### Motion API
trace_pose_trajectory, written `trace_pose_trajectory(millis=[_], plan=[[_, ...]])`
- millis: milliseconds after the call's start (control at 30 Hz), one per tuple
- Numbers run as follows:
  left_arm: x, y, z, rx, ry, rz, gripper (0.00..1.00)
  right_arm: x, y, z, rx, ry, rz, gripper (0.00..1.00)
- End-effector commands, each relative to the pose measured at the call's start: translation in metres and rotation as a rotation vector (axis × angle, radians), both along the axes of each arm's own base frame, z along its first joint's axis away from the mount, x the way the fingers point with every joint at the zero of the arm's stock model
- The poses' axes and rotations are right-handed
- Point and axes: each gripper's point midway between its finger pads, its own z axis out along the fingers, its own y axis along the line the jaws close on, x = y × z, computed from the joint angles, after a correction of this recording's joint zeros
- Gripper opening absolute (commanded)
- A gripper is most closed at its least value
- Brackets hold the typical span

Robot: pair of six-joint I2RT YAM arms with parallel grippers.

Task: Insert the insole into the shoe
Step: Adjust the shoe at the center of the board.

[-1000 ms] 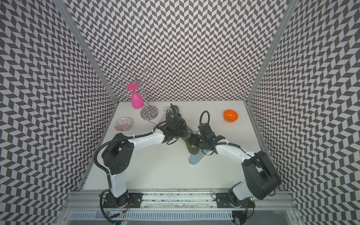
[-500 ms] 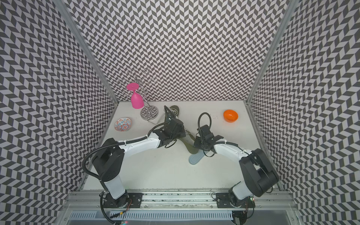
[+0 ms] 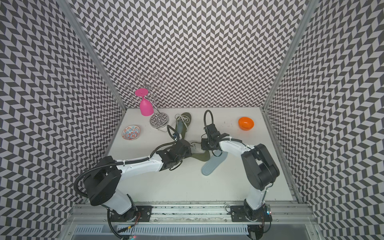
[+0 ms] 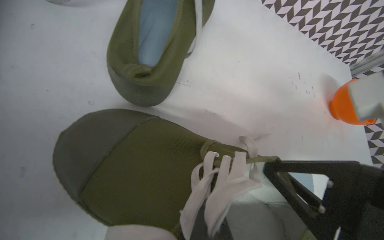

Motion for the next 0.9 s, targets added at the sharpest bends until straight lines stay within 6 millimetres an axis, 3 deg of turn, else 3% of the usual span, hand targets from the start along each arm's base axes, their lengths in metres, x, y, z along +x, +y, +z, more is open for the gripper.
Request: trace_pose_trajectory(millis=[0,100,267,400,733,867], plan=[[0.001,-0.005,0.013,-0.059,-0.043,0.01,0.0,0.017,0.008,0.003,0.023,-0.083,0.042,0.32],[0.002,-0.013,0.006,-0.036,-0.024,-0.038,0.01,0.01,0.004,-0.001,0.015,-0.074,0.045,0.38],[0.011,-0.008,-0.001,0.08,-0.004,-0.073,0.27,-0.001,0.006,0.004,0.046,-0.071,0.055,0.4],[0.021,-0.004,-0.007,0.138,0.034,-0.129,0.35,-0.004,0.008,0.007,0.062,-0.069,0.065,0.39],[0.023,-0.019,-0.021,0.202,0.086,-0.306,0.34,-0.005,0.006,0.009,0.04,-0.073,0.068,0.4],[0.026,-0.023,-0.016,0.186,0.074,-0.324,0.07,-0.007,0.004,0.014,0.019,-0.065,0.063,0.43]])
